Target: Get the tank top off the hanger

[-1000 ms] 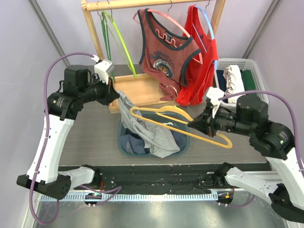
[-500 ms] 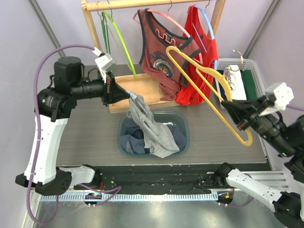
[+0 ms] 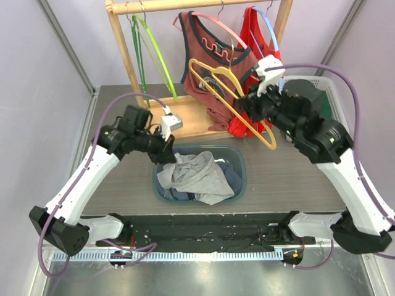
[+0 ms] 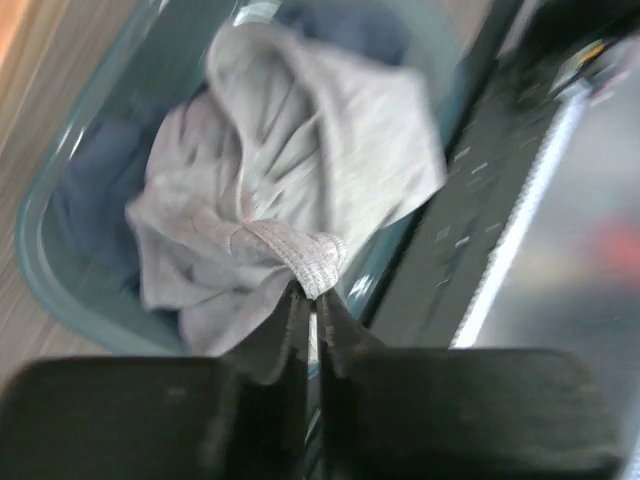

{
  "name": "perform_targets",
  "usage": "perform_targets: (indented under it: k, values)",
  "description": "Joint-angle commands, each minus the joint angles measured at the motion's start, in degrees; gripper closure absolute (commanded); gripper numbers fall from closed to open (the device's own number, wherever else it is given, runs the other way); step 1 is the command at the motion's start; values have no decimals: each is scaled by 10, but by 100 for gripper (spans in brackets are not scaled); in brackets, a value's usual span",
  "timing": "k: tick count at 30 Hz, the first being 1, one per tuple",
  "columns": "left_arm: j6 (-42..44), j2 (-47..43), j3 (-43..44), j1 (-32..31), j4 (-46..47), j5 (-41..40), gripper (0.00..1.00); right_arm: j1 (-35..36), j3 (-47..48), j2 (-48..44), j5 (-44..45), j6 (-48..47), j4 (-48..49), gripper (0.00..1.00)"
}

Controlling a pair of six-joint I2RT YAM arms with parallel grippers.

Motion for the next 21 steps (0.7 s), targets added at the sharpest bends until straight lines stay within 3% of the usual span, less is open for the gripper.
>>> perform_targets:
  k: [1, 2, 3, 5, 9, 21]
  values:
    - [60, -20, -44, -21, 56, -151, 79, 0, 93, 50, 16, -18, 60, 99]
    - [68, -24, -57, -21, 66, -175, 63, 0, 104, 64, 18, -22, 62, 99]
    - [69, -26, -64, -22, 70, -187, 57, 0, 116, 75, 19, -26, 62, 99]
    - [83, -26, -88, -29, 74, -211, 34, -1, 148, 110, 21, -39, 68, 99]
    - [86, -32, -142, -64, 92, -277, 28, -3, 223, 171, 34, -57, 67, 99]
    - [80, -15, -258, -127, 171, -307, 24, -29, 378, 313, 19, -61, 86, 99]
